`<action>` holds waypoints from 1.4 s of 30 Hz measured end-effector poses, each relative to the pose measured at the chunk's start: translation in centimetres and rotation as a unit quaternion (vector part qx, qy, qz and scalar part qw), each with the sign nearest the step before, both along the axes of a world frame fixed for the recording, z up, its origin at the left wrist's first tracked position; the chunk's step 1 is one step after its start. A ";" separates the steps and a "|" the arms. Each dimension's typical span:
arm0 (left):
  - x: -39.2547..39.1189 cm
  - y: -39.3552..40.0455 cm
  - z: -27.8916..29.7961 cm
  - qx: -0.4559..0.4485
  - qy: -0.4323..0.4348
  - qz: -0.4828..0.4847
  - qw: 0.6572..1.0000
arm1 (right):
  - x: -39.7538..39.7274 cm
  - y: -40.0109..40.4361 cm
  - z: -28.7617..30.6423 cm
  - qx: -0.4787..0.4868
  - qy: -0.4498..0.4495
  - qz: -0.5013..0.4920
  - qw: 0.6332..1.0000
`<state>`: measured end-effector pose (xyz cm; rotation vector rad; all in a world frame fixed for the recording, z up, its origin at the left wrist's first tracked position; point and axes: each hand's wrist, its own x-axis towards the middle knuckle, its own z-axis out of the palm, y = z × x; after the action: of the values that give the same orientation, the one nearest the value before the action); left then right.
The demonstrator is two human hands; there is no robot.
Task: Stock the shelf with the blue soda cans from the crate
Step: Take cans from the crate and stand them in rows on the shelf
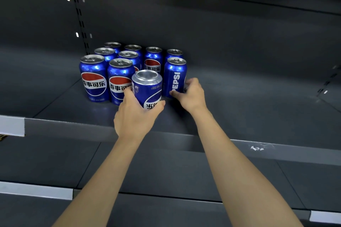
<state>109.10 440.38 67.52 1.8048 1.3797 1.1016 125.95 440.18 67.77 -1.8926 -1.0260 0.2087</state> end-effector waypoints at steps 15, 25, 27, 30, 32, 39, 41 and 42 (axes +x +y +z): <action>0.1 0.0 -0.3 0.014 0.022 0.013 1.000 | 0.3 1.9 0.9 0.027 0.226 0.111 0.967; 0.1 -0.3 -0.1 0.035 0.030 0.028 0.999 | -0.9 0.0 0.8 -0.020 0.090 0.003 0.996; 0.1 -0.4 -0.1 0.036 0.029 0.026 0.999 | -0.8 -0.7 1.0 -0.012 0.125 0.012 0.992; 0.1 -0.4 -0.1 0.042 0.026 0.024 0.998 | -0.6 -1.8 1.0 -0.008 0.182 0.047 0.982; 0.0 -0.4 -0.2 0.044 0.026 0.023 0.998 | -0.4 -2.4 0.9 -0.023 0.183 0.063 0.981; -0.1 -0.4 -0.3 0.054 0.017 0.017 0.998 | -0.6 -2.9 0.9 -0.058 0.174 0.085 0.979; -0.1 -0.4 -0.3 0.058 0.017 0.016 0.998 | -1.1 -2.7 0.9 -0.054 0.160 0.075 0.983; -0.2 -0.5 -0.3 0.058 0.018 0.015 0.998 | -1.3 -2.6 0.9 -0.051 0.155 0.065 0.984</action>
<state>108.93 439.92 67.19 1.9003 1.3927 1.1921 124.62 437.62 68.63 -1.8118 -0.9393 0.6231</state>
